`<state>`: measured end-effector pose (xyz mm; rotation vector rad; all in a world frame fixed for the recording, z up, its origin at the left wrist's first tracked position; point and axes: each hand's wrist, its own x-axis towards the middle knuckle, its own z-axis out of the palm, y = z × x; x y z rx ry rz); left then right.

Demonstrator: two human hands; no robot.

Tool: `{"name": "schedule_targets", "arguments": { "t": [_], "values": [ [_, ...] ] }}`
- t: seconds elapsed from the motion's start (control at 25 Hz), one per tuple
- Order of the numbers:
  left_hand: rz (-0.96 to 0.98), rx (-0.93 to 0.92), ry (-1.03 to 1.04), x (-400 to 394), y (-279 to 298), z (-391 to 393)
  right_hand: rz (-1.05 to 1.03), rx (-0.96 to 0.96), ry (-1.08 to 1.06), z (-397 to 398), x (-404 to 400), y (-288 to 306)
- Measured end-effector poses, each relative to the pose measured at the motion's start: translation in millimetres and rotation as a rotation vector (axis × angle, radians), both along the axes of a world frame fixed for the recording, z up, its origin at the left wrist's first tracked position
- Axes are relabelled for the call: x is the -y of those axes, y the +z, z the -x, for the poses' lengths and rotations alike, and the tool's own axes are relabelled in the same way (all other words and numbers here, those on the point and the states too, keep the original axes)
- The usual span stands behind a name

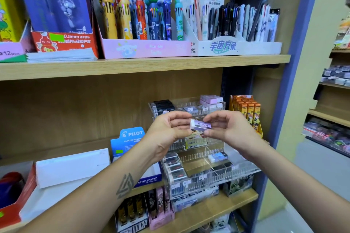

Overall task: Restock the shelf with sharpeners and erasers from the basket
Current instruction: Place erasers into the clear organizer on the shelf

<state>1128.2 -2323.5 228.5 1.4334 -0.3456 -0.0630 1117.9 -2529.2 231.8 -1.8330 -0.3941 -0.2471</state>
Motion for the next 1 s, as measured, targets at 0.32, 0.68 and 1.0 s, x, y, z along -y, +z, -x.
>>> {"name": "schedule_targets", "arguments": {
  "t": [0.32, 0.68, 1.0],
  "values": [
    [-0.085, 0.054, 0.096, 7.2, -5.2, -2.9, 0.392, 0.326, -0.154, -2.0, 3.1, -10.9],
    [-0.437, 0.138, -0.001, 50.1, -13.2, -6.5, 0.883, 0.346, -0.292, -15.8, 55.9, -2.8],
    [-1.224, 0.640, -0.163, 101.1, -46.8, -2.1, 1.288, 0.064, -0.320, -24.5, 99.7, -23.0]
  ]
}}
